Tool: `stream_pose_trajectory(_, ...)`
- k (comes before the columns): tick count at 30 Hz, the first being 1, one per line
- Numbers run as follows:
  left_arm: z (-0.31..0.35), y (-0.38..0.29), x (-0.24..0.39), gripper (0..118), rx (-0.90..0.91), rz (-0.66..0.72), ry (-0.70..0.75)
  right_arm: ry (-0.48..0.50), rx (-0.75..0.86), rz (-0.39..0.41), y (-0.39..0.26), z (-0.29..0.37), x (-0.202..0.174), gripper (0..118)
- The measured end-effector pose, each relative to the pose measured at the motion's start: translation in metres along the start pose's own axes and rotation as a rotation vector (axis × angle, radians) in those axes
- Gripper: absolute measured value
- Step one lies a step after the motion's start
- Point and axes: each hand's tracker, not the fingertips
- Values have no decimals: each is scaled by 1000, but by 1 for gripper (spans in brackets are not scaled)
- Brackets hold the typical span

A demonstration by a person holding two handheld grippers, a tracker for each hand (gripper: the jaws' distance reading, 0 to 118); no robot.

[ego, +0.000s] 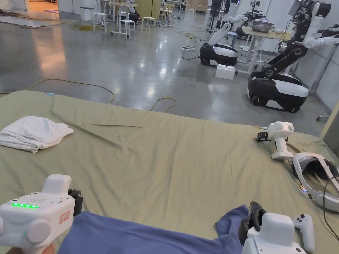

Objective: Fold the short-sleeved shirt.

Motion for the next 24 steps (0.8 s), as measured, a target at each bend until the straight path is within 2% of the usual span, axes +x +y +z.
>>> stream_pose_trajectory(6, -64, 14, -12, 2, -295, 78, -43, -2, -81, 16, -16, -11, 8, 0)
stream_pose_trajectory(7, -76, 15, -14, 9, -335, 83, -54, -6, -95, 21, -19, -12, 10, 0)
stream_pose_trajectory(9, -89, 16, -13, 41, -390, 92, -59, -11, -122, 28, -24, -16, 14, 0)
stream_pose_trajectory(10, -98, 16, -13, 53, -434, 104, -65, -13, -131, 29, -26, -16, 16, 0)
stream_pose_trajectory(11, -106, 15, -10, 57, -463, 108, -54, -18, -143, 31, -29, -17, 18, 0)
stream_pose_trajectory(16, -127, 5, 7, 57, -544, 15, 8, -39, -189, 42, -39, -22, 28, 0)
stream_pose_trajectory(18, -123, 7, 11, 51, -516, -2, 27, -46, -211, 46, -43, -24, 32, 0)
stream_pose_trajectory(19, -121, 7, 14, 43, -503, -10, 36, -48, -219, 46, -45, -26, 35, 0)
stream_pose_trajectory(21, -114, 4, 18, 18, -474, -45, 43, -51, -237, 39, -47, -30, 40, 0)
stream_pose_trajectory(22, -112, 2, 22, 10, -460, -83, 54, -51, -247, 35, -48, -33, 42, 0)
stream_pose_trajectory(24, -108, 2, 27, 6, -465, -108, 42, -58, -269, 22, -49, -42, 48, 0)
